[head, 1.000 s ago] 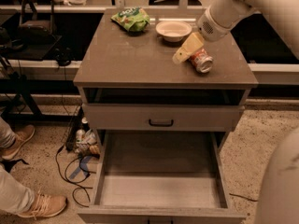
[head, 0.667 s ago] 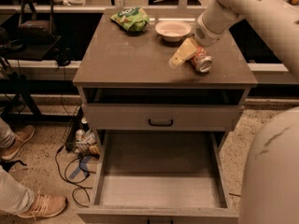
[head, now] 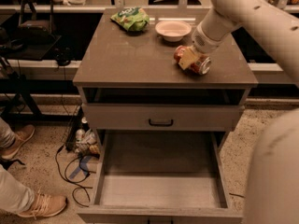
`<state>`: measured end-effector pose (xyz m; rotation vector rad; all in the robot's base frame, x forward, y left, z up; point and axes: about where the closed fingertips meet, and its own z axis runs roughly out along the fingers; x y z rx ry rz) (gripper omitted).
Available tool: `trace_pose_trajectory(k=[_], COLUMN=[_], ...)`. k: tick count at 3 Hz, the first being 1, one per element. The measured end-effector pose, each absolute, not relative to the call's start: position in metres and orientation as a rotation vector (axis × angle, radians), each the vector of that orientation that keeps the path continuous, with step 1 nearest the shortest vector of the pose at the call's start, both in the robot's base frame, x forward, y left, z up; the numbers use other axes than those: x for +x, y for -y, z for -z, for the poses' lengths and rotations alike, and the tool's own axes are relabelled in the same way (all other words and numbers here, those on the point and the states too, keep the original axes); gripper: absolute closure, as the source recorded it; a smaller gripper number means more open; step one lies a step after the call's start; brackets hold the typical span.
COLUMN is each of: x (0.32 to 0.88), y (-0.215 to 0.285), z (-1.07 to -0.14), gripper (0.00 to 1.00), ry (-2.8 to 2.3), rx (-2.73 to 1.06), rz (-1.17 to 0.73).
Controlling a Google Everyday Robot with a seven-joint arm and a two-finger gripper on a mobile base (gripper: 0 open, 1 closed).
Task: Place coke can into middle drawer
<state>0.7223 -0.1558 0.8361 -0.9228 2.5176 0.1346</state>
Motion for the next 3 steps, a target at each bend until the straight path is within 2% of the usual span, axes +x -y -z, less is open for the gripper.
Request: trace_pose_trajectory(k=[1,2,3], x=[0.699,0.645,0.568], y=[0.160,0.166,0.152], z=[-0.858,-0.891,-0.899], gripper=[0.78,0.99,1.00], ry=[-2.448,-2.393,-2.400], rx=[-0.944,-0.953,-1.008], rz=[-0.111,-0.061,-0.102])
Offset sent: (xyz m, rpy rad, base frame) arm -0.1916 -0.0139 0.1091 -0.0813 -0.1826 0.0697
